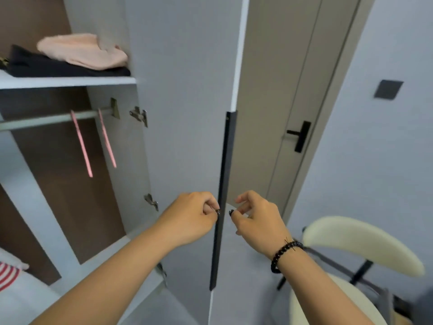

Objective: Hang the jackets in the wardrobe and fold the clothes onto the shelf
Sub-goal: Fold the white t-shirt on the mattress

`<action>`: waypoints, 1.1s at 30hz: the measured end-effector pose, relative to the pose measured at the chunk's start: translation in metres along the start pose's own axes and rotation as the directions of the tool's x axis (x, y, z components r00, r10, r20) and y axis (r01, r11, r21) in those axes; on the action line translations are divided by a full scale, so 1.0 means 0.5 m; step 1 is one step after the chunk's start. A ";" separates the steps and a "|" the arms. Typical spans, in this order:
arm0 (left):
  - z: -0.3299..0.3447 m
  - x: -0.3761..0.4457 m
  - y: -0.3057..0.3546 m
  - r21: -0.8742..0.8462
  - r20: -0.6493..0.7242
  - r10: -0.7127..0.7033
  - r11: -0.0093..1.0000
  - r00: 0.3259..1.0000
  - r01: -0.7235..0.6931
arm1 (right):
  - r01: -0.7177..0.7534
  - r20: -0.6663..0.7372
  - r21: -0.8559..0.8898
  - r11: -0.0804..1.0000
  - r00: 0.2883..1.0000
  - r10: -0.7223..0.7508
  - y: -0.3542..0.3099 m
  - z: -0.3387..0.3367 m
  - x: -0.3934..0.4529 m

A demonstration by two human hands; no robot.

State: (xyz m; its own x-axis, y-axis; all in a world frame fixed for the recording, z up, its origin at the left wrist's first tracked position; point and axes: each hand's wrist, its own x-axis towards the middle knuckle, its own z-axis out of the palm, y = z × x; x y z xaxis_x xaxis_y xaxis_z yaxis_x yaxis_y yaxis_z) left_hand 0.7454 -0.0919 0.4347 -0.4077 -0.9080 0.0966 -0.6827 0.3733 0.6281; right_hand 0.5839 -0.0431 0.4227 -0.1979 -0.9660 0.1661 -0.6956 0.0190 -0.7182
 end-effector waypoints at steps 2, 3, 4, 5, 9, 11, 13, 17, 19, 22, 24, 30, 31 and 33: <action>0.049 -0.002 0.029 -0.020 0.035 0.015 1.000 0.999 -0.015 | -0.039 -0.015 -0.021 0.999 0.999 0.038 0.034 -0.019 -0.023; 0.073 -0.001 0.046 -0.024 0.049 0.025 0.999 0.998 -0.024 | -0.057 -0.033 -0.028 0.998 0.998 0.056 0.051 -0.032 -0.032; 0.097 0.002 0.064 -0.029 0.064 0.038 0.999 0.997 -0.036 | -0.073 -0.052 -0.034 0.997 0.996 0.071 0.067 -0.047 -0.041; 0.122 0.005 0.083 -0.037 0.081 0.051 0.998 0.995 -0.049 | -0.085 -0.072 -0.037 0.996 0.994 0.082 0.084 -0.065 -0.048; 0.223 0.025 0.169 -0.059 0.139 0.091 0.995 0.986 -0.084 | -0.136 -0.145 -0.043 0.990 0.981 0.129 0.169 -0.149 -0.082; 0.277 0.042 0.219 -0.065 0.161 0.113 0.992 0.980 -0.104 | -0.182 -0.170 -0.034 0.983 0.970 0.174 0.227 -0.197 -0.101; 0.334 0.059 0.275 -0.069 0.176 0.130 0.990 0.976 -0.120 | -0.241 -0.176 -0.035 0.970 0.957 0.231 0.293 -0.250 -0.124; 0.458 0.092 0.386 -0.094 0.219 0.158 0.986 0.963 -0.141 | -0.336 -0.199 -0.051 0.941 0.926 0.320 0.442 -0.362 -0.178; 0.526 0.102 0.441 -0.101 0.242 0.172 0.983 0.955 -0.152 | -0.388 -0.196 -0.083 0.918 0.909 0.367 0.515 -0.416 -0.209; 0.625 0.112 0.514 -0.128 0.279 0.202 0.977 0.939 -0.172 | -0.460 -0.205 -0.082 0.884 0.876 0.437 0.619 -0.490 -0.255; 0.688 0.117 0.556 -0.162 0.322 0.216 0.972 0.922 -0.171 | -0.515 -0.212 -0.068 0.854 0.844 0.492 0.679 -0.533 -0.280; 0.844 0.174 0.637 -0.184 0.441 0.252 0.965 0.862 -0.188 | -0.639 -0.268 -0.039 0.768 0.748 0.608 0.836 -0.621 -0.315; 0.867 0.188 0.645 -0.183 0.462 0.258 0.964 0.848 -0.193 | -0.653 -0.275 -0.034 0.756 0.734 0.621 0.860 -0.631 -0.314; 0.912 0.214 0.661 -0.179 0.502 0.273 0.961 0.821 -0.210 | -0.686 -0.287 -0.015 0.728 0.700 0.654 0.904 -0.649 -0.308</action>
State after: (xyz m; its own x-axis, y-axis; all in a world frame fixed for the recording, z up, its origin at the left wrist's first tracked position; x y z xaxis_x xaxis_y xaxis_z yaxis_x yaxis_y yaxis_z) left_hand 0.1996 0.0208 0.3003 -0.8250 -0.5484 -0.1368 -0.4624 0.5155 0.7214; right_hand 0.0760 0.1976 0.2917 -0.7914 -0.5902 -0.1594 -0.3811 0.6802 -0.6261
